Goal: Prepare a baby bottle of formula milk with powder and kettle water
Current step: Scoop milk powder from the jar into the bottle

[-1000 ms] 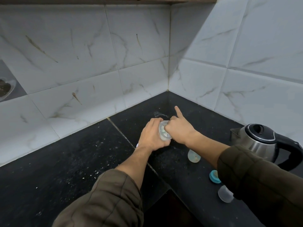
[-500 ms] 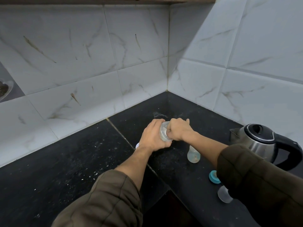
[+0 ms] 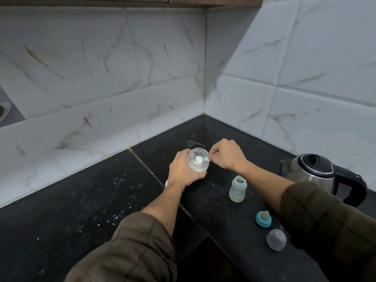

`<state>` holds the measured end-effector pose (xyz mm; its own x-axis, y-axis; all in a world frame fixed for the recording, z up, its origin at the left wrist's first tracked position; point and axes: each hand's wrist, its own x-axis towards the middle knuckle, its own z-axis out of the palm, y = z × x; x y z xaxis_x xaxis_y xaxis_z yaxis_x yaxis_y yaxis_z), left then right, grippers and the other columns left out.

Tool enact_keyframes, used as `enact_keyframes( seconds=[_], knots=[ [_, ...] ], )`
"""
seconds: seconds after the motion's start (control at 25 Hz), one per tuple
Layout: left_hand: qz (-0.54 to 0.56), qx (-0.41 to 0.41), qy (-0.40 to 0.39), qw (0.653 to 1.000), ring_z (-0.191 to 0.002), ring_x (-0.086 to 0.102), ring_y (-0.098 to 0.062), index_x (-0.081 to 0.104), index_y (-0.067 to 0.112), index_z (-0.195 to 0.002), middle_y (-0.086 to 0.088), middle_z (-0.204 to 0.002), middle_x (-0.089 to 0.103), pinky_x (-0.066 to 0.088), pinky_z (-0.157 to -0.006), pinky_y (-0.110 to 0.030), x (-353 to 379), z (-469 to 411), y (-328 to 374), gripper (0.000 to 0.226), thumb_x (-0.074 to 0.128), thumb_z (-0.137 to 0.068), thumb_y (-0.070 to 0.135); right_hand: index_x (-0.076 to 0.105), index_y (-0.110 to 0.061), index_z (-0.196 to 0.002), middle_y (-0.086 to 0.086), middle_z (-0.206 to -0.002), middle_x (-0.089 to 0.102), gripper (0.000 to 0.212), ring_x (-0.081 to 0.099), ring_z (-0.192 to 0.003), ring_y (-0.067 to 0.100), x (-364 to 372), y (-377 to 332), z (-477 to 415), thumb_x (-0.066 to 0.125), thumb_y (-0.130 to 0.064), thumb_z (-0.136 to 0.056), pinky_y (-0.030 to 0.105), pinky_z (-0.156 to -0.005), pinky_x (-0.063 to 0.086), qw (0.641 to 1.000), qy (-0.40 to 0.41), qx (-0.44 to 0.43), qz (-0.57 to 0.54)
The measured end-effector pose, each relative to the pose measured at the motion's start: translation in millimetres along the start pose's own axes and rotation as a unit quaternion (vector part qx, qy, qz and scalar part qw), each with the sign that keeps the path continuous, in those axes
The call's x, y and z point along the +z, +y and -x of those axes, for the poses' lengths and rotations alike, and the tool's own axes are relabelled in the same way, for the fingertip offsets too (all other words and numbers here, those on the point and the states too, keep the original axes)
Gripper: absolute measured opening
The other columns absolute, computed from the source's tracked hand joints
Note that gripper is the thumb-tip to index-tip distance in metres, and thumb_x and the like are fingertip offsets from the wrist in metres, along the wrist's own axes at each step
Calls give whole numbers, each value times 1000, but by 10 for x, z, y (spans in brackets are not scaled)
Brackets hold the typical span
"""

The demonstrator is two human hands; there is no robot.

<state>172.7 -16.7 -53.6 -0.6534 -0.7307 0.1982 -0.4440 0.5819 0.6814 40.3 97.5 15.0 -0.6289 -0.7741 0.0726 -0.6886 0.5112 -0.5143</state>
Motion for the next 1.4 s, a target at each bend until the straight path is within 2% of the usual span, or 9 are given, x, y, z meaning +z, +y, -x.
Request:
enact_keyframes(
  seconds=[0.08,0.16,0.24,0.4,0.64,0.96,1.08,1.28,1.4],
  knots=[
    [5,-1,7,1000,-110,57,-11,54,29,-130,10,-124,57,50,-99,-34,5,4,18,88,93,-53,47,82,-24,-86,-7,-88,78,20,70,-80,13,21,47,37,66,-13,-92,38,-101,54,999,22,-46,4],
    [10,-5,11,1000,-109,57,-10,55,29,-129,10,-122,58,51,-98,-35,-1,2,29,88,94,-53,47,82,-24,-96,-7,-87,78,16,69,-81,13,37,91,56,67,-17,-95,44,-121,30,994,47,-90,43],
    [11,-5,7,1000,-108,57,-10,55,30,-128,10,-121,58,52,-98,-36,-6,4,31,87,94,-52,47,81,-26,-101,-7,-92,79,16,69,-86,13,39,109,79,66,-20,-97,49,-127,17,988,44,-115,89],
    [18,-13,8,1000,-107,59,-10,56,30,-125,11,-118,60,54,-97,-38,8,15,38,86,94,-51,49,79,-25,-111,-7,-113,77,19,68,-107,15,0,109,155,64,-25,-100,45,-127,15,982,49,-146,109],
    [19,-17,2,1000,-106,60,-10,57,31,-125,12,-117,60,56,-96,-38,-2,28,54,87,94,-49,49,79,-27,-115,-7,-116,77,21,67,-113,14,12,180,196,63,-27,-101,43,-127,12,976,57,-166,126],
    [18,-14,-9,1000,-104,60,-9,58,30,-124,12,-117,61,56,-95,-37,25,67,73,85,94,-49,47,79,-29,-113,-8,-114,77,20,67,-110,15,24,205,214,64,-27,-100,44,-127,11,974,52,-168,146],
    [17,-18,-11,1000,-103,61,-9,58,30,-123,12,-116,61,56,-95,-37,10,63,82,85,94,-48,47,79,-28,-114,-7,-114,78,20,68,-109,14,44,227,209,65,-28,-100,45,-127,14,980,59,-150,120],
    [15,-24,-20,999,-103,61,-11,57,31,-122,13,-113,61,57,-94,-39,33,79,58,86,94,-47,47,81,-27,-109,-8,-106,79,16,70,-93,12,41,246,174,69,-27,-98,50,-128,16,991,59,-111,48],
    [16,-23,-25,999,-101,62,-10,57,32,-119,13,-111,61,57,-93,-38,45,88,56,83,94,-47,47,80,-25,-112,-7,-113,78,19,70,-102,13,19,248,224,66,-27,-100,49,-128,14,986,44,-137,84]
  ],
)
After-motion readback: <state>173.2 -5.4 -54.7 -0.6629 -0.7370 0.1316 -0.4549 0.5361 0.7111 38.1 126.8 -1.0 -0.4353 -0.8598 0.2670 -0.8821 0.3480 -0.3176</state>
